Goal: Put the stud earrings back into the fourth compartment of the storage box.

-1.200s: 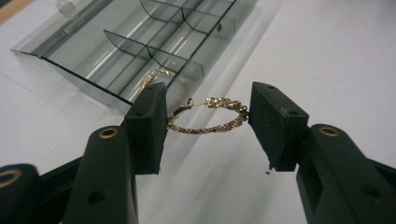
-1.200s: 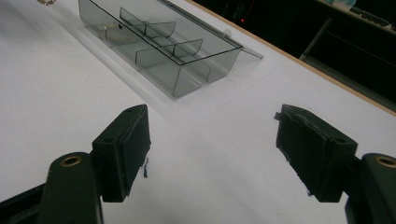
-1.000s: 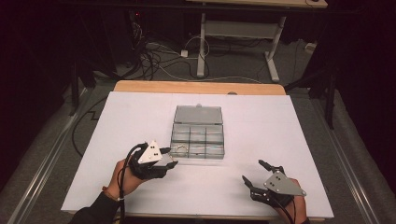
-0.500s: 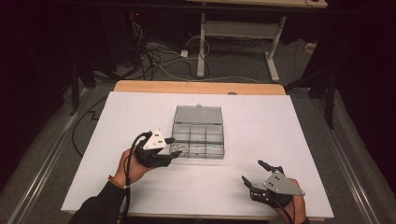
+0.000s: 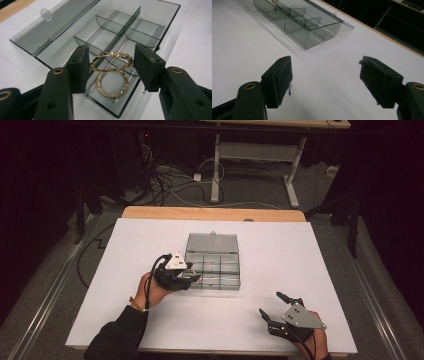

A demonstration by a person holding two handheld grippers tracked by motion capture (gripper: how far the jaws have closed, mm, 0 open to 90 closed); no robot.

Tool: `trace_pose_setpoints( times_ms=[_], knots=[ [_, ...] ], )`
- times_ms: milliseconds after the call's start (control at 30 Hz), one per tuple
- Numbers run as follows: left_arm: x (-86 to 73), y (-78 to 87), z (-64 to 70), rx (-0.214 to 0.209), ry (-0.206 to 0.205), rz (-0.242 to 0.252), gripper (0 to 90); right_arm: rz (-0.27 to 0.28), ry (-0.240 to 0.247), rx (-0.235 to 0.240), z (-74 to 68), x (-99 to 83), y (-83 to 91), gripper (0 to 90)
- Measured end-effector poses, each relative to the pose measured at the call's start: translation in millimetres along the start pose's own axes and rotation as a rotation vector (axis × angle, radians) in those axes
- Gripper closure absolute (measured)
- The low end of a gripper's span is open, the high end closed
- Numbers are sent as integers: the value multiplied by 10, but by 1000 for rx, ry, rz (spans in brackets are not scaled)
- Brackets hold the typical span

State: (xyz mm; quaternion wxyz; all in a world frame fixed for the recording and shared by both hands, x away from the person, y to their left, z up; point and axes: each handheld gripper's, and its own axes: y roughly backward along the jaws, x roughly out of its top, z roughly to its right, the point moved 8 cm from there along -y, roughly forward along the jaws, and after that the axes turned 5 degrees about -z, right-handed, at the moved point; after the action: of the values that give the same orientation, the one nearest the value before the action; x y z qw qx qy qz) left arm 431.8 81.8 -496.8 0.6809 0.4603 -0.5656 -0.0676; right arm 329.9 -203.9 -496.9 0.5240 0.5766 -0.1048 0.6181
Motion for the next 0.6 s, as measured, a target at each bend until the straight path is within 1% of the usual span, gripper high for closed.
trace_pose_setpoints(
  times_ms=[167,267,400,500,600],
  knots=[
    [-5,-89,-21,-3,12,-9,454,-1,1,0,-1,-3,-3,263],
    [-12,-117,-37,3,24,-13,453,-1,-1,1,1,-4,-1,263],
    [-8,-115,-48,11,31,-4,454,-2,-3,2,1,-8,-3,263],
    [-9,-99,-56,16,37,1,431,-3,-2,2,-2,-7,-3,264],
    [0,-64,-58,28,32,15,429,-1,-3,2,1,-6,-1,263]
  ],
)
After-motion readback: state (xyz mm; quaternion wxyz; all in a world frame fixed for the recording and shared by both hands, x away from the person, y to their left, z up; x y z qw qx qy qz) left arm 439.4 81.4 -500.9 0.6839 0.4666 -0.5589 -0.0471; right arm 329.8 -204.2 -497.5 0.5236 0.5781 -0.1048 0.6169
